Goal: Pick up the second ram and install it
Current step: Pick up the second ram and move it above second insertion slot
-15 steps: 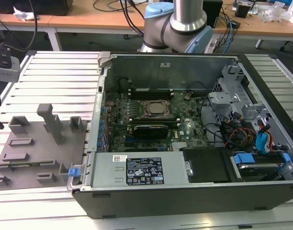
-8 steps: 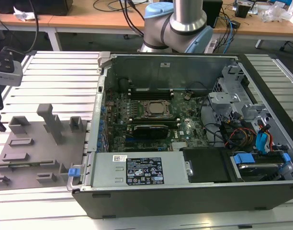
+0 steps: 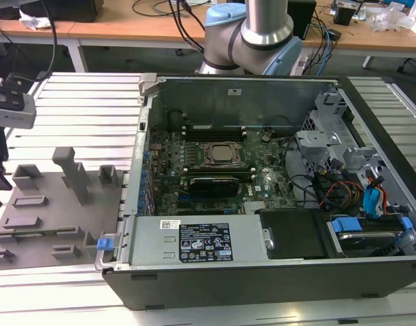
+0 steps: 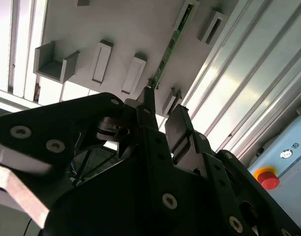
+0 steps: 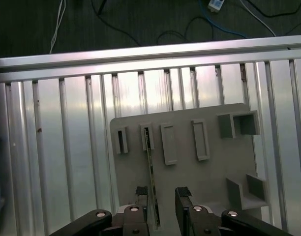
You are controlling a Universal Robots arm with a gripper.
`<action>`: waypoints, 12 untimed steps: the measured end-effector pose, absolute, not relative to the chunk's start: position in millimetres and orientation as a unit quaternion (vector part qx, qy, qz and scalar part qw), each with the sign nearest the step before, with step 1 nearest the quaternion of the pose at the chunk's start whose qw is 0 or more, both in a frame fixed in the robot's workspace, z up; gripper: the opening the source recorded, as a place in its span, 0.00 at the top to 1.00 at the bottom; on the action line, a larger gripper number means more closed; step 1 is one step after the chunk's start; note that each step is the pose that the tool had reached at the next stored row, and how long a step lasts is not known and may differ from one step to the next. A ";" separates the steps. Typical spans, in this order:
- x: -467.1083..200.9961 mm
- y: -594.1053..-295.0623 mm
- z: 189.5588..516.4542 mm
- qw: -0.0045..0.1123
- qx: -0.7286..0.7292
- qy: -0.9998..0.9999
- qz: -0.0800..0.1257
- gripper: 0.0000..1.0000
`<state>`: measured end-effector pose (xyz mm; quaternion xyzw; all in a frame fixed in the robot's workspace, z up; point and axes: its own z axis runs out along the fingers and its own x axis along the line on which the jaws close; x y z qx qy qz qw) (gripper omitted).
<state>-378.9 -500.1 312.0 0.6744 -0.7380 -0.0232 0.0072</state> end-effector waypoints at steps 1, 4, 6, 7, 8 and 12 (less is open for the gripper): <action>-378.9 -500.1 310.5 0.007 0.674 -0.738 -0.023 0.64; -378.9 -500.1 307.2 0.007 0.674 -0.738 -0.023 0.64; -378.9 -500.1 304.1 0.007 0.674 -0.738 -0.023 0.64; -378.9 -500.1 302.1 0.007 0.674 -0.738 -0.023 0.64; -378.9 -500.1 300.9 0.007 0.674 -0.738 -0.023 0.64; -378.9 -500.1 295.1 0.007 0.674 -0.738 -0.023 0.64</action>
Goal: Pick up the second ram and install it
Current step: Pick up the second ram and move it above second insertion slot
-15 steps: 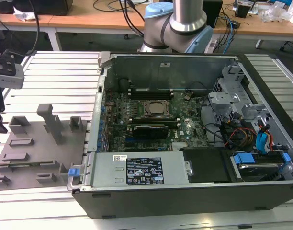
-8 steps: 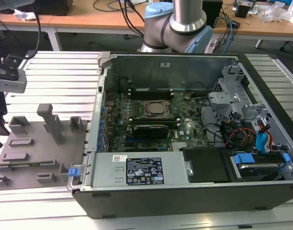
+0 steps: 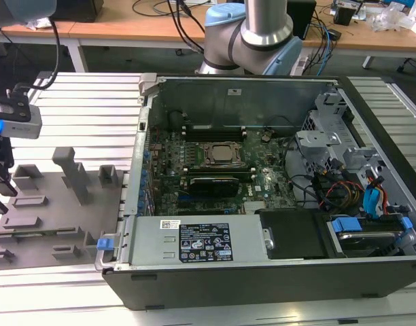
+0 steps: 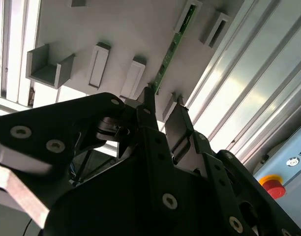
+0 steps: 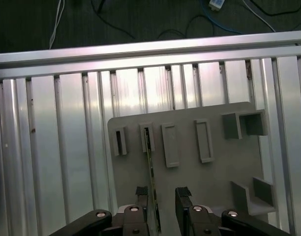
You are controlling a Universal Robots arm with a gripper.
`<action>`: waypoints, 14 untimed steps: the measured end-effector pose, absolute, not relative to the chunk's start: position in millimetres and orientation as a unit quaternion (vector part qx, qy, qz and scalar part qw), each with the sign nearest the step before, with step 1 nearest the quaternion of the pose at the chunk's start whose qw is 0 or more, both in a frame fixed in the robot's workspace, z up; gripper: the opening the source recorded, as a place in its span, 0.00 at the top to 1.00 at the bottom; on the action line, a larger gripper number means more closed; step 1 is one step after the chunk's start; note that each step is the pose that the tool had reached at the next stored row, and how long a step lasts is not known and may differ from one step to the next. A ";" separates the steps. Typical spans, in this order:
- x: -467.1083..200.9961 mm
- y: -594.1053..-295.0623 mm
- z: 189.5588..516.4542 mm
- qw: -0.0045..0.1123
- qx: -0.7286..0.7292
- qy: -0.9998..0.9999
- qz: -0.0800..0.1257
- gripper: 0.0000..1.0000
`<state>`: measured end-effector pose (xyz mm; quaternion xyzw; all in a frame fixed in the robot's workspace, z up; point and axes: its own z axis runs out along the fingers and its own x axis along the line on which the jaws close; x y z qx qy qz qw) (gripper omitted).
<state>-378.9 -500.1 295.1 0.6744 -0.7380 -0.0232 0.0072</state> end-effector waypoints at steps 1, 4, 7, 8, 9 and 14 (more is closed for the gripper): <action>-378.9 -500.1 294.5 0.007 0.674 -0.738 -0.023 0.64; -378.9 -500.1 290.1 0.007 0.674 -0.738 -0.023 0.64; -378.9 -500.1 284.4 0.007 0.674 -0.738 -0.023 0.64; -378.9 -500.1 282.7 0.007 0.674 -0.738 -0.023 0.64; -378.9 -500.1 281.6 0.007 0.674 -0.738 -0.023 0.64; -378.9 -500.2 274.7 0.007 0.674 -0.738 -0.023 0.64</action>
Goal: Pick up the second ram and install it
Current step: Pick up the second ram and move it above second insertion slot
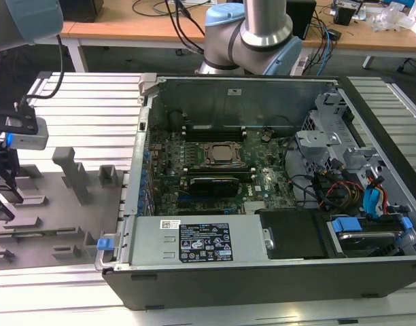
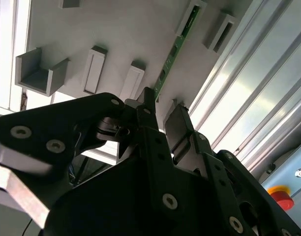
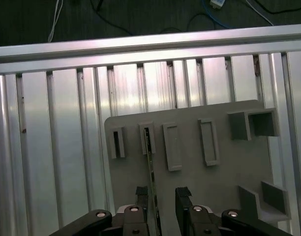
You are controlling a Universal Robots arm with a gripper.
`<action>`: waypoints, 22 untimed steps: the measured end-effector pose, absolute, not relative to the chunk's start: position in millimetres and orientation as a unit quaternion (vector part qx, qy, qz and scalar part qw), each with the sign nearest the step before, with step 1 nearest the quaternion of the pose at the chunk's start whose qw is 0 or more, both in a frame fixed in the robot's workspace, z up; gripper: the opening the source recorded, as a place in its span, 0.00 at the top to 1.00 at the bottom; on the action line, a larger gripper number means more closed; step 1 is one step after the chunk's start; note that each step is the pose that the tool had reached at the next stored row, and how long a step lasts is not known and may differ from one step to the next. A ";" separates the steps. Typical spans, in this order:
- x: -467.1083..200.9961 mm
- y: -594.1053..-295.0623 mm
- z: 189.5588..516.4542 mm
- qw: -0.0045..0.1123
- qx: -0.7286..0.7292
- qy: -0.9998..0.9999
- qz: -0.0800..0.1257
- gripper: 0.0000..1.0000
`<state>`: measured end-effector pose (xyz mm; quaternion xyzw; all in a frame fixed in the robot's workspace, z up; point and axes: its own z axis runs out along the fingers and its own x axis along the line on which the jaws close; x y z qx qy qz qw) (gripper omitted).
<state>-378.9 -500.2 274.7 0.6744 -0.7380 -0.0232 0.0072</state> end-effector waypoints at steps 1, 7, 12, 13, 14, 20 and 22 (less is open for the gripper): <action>-378.9 -500.1 274.0 0.007 0.674 -0.738 -0.023 0.64; -378.9 -500.1 269.3 0.007 0.674 -0.738 -0.023 0.64; -378.9 -500.1 262.6 0.007 0.674 -0.738 -0.023 0.64; -378.9 -500.1 261.7 0.007 0.674 -0.738 -0.023 0.64; -378.9 -500.1 260.1 0.007 0.674 -0.738 -0.023 0.64; -378.9 -500.1 250.9 0.007 0.674 -0.738 -0.023 0.64; -379.0 -500.3 248.7 0.007 0.674 -0.738 -0.023 0.64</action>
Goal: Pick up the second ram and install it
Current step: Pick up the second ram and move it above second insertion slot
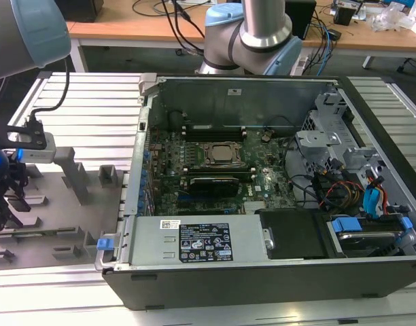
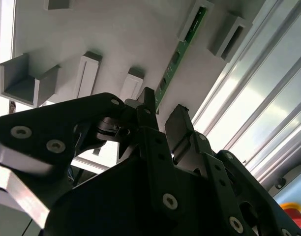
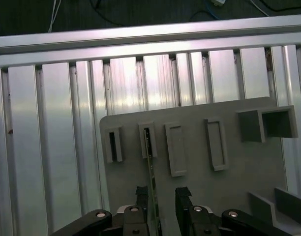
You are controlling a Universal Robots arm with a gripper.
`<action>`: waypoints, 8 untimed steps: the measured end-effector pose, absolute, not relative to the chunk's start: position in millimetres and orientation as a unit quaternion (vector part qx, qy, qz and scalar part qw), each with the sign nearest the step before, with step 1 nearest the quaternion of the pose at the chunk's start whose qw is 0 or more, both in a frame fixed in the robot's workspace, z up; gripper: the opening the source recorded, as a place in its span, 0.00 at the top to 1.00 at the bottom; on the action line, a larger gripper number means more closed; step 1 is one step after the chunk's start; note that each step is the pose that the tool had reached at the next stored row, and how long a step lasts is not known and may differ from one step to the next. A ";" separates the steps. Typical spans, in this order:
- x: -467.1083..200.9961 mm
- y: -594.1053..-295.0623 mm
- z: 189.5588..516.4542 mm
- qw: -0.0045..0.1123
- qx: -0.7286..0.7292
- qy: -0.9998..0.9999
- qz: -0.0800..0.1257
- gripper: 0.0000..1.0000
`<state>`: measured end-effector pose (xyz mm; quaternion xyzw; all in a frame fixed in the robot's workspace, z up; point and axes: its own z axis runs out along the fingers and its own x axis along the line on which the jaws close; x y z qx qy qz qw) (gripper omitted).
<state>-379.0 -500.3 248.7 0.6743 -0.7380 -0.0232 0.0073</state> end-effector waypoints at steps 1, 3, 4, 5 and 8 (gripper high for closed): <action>-379.0 -500.6 248.1 0.007 0.674 -0.738 -0.023 0.64; -378.7 -502.6 244.6 0.007 0.675 -0.738 -0.023 0.64; -376.9 -503.1 242.1 0.008 0.676 -0.737 -0.023 0.64; -373.1 -503.4 238.8 0.009 0.678 -0.735 -0.022 0.64; -362.4 -504.2 229.3 0.011 0.685 -0.728 -0.022 0.64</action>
